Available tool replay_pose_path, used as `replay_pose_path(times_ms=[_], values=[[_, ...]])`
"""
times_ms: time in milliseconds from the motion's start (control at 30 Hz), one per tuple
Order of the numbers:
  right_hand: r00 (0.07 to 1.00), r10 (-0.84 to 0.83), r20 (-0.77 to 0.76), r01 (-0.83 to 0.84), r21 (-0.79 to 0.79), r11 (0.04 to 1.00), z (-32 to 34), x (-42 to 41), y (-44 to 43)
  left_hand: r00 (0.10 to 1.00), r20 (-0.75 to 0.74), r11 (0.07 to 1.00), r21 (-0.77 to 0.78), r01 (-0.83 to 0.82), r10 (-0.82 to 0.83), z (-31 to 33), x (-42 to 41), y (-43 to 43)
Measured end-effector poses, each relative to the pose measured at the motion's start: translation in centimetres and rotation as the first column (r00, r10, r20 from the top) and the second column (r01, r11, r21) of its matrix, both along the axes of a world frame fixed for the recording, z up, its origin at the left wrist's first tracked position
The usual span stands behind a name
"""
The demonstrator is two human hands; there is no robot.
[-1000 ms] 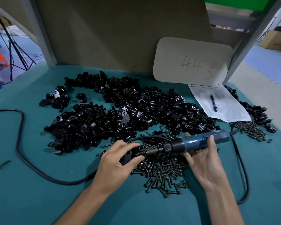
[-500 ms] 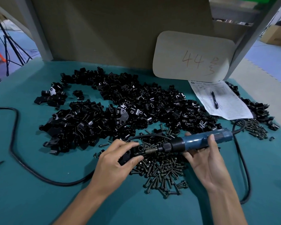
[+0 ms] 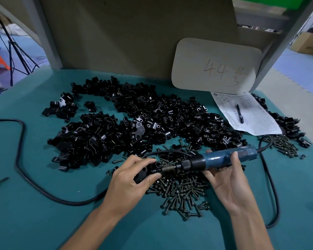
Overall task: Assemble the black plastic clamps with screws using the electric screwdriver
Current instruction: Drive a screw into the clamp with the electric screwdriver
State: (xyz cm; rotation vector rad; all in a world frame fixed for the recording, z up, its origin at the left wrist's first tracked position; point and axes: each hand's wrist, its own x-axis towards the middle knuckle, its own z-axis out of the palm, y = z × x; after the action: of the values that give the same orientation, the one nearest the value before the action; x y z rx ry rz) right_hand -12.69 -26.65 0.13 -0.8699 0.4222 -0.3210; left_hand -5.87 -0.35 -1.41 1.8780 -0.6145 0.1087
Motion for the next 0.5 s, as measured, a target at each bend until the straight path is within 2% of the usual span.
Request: replay_pose_path(times_ms=[500], values=[[1.000,-0.012,-0.006,0.012,0.037,0.999,0.24,0.04,0.49,1.000,0.003,1.000,-0.001,0.016,-0.016,-0.20,-0.01,-0.14]])
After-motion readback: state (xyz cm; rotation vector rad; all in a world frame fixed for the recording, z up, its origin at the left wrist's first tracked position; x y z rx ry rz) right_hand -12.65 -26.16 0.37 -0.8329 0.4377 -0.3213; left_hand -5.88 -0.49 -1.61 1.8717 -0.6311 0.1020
